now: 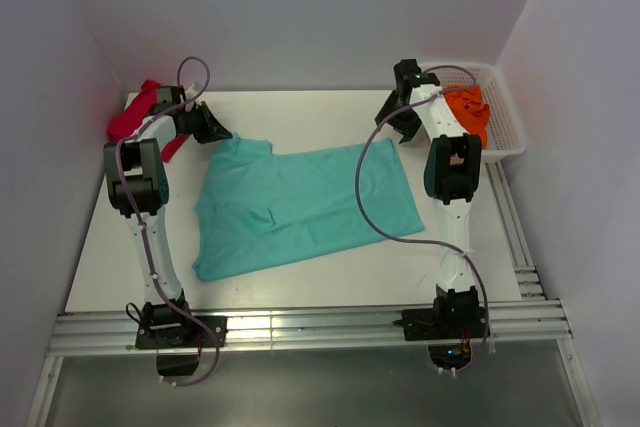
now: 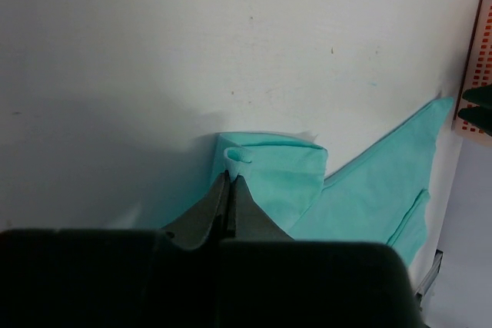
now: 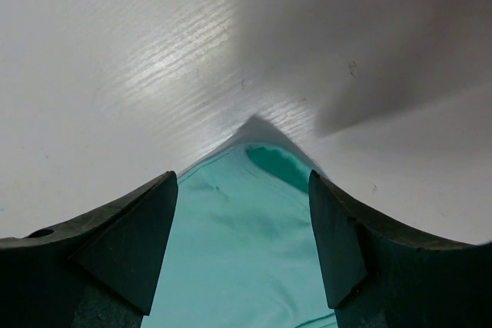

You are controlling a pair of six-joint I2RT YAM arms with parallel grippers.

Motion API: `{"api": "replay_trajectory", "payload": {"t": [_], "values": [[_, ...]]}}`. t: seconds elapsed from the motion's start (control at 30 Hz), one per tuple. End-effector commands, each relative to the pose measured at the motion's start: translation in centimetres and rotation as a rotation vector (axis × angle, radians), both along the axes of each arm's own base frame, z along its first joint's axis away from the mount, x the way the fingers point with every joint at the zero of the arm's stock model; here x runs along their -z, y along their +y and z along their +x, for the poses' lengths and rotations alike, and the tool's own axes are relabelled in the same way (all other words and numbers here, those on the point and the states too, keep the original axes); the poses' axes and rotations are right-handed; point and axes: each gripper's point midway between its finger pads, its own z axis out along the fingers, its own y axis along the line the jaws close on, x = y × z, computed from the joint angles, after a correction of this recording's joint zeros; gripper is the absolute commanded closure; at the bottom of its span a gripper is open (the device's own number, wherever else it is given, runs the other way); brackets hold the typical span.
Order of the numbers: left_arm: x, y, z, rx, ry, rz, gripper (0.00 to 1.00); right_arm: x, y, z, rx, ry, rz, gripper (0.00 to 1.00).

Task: Fold and stack the t-shirts
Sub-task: Fold the tshirt

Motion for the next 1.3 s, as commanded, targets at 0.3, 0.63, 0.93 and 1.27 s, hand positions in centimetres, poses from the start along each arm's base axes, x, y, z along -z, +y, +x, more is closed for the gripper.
{"api": "replay_trajectory", "payload": {"t": [0.3,0.63,0.93,1.27], "values": [[-3.4,-3.4,0.2,0.097,-0.070,-0.033,1.00,1.8,-0.2,1.3,0.032,-0.017,-0.001,0.35],[-3.0,-3.5,0.6,0.099,-0.065,-0.048,1.00,3.2,-0.9,0.8,0.051,0.033,-0.047,0.62],[-2.5,-3.9,0.8,0.113,-0.054,-0.053,1.00,3.2,-1.4,0.1,0.054,0.068,-0.079,0.85],[-2.5,-4.2,0.8,0.121,-0.051,-0.057,1.00,3.1,-1.3,-0.4,0.048,0.079,-0.092,1.00]]}}
